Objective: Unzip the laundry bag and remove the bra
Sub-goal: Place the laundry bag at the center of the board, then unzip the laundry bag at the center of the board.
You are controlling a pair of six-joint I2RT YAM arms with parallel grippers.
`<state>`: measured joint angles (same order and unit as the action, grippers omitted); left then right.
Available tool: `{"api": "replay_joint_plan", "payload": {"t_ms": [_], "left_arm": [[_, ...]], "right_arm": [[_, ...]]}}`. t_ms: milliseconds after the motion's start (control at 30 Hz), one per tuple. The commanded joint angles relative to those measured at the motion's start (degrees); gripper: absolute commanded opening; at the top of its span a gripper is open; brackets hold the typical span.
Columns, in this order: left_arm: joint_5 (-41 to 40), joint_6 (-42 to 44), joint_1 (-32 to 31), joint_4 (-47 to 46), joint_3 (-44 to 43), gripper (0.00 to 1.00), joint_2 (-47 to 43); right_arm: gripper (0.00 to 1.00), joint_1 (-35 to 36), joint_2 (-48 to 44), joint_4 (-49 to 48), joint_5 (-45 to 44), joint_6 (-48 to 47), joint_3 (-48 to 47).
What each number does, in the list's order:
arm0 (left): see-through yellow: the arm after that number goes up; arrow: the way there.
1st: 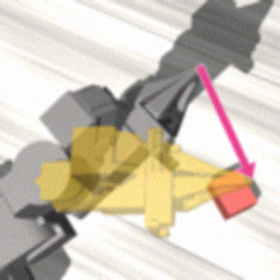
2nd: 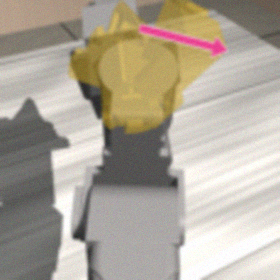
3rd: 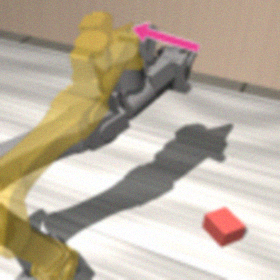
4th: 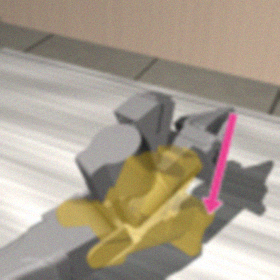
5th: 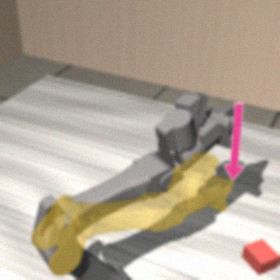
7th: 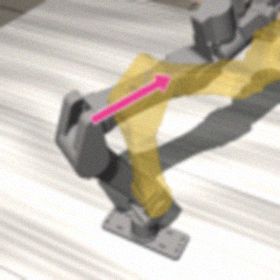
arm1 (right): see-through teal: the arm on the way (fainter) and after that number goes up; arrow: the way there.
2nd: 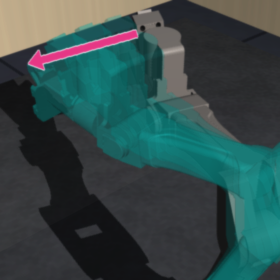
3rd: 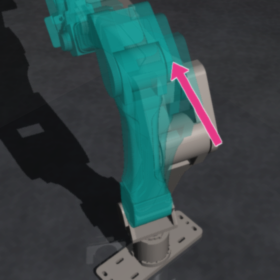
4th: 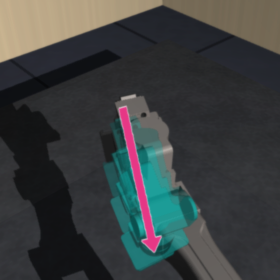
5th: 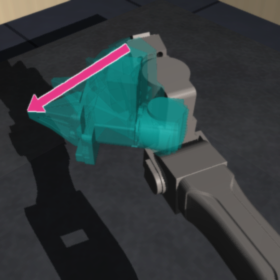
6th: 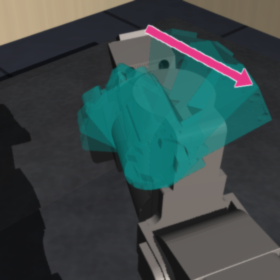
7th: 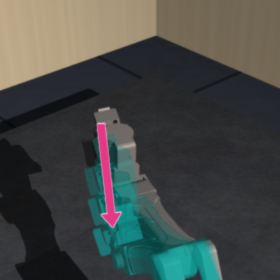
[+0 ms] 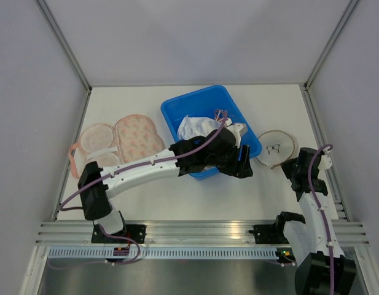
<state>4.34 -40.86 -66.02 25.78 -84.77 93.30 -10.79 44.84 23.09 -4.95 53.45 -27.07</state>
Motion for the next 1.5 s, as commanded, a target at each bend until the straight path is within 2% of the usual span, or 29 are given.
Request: {"api": "replay_joint_plan", "payload": {"t_ms": [0, 200, 300, 333, 433, 500, 633, 800, 933, 1067, 1233, 1467], "left_arm": [[-2.3, -1.0, -0.6, -0.4, -6.0, 0.65, 2.8], [-1.6, 0.4, -1.0, -0.5, -9.5, 0.65, 7.6], [-2.5, 2.0, -1.3, -0.3, -11.9, 0.65, 9.5], [-3.0, 3.1, -1.4, -0.1, -12.4, 0.65, 10.3], [-5.7, 4.7, -1.9, 0.7, -12.6, 0.64, 10.1], [-8.1, 6.0, -2.9, 0.9, -11.1, 0.64, 9.0], [-10.9, 6.8, -4.8, 0.9, -5.9, 0.64, 4.6], [-9.4, 6.1, -5.9, -2.0, 0.2, 0.64, 0.2], [-7.4, 5.8, -5.9, -4.1, 4.6, 0.64, -3.6], [-5.1, 6.1, -5.9, -4.4, 8.3, 0.65, -8.6], [-4.8, 6.2, -5.9, -5.9, 12.4, 0.66, -14.9], [-1.9, 6.8, -5.9, -6.4, 13.0, 0.66, -16.1]], "right_arm": [[0.03, -0.5, -3.2, 2.9, -3.3, 3.8, 0.9], [0.06, -1.0, -5.3, 4.9, -2.7, 3.0, 1.4], [0.15, -1.0, -6.0, 7.1, -4.6, 1.3, -0.1], [0.24, -1.0, -6.2, 7.5, -4.2, 0.2, -0.3], [0.37, -0.9, -7.1, 7.4, 0.0, -1.1, -0.6], [0.41, -1.0, -6.9, 7.8, 3.3, -2.2, -0.4], [0.42, -0.9, -5.4, 10.3, 4.7, -6.1, -1.1], [0.41, -0.9, -7.7, 12.0, 5.2, -9.9, -0.6], [0.4, -0.9, -8.3, 9.9, 7.0, -9.9, 1.8], [0.4, -0.9, -7.4, 10.0, 3.5, -8.8, 3.6], [0.41, -0.9, -6.7, 3.6, 3.4, -9.2, 6.9], [0.41, -0.9, -4.1, -1.6, 0.5, -9.9, 8.0]]}}
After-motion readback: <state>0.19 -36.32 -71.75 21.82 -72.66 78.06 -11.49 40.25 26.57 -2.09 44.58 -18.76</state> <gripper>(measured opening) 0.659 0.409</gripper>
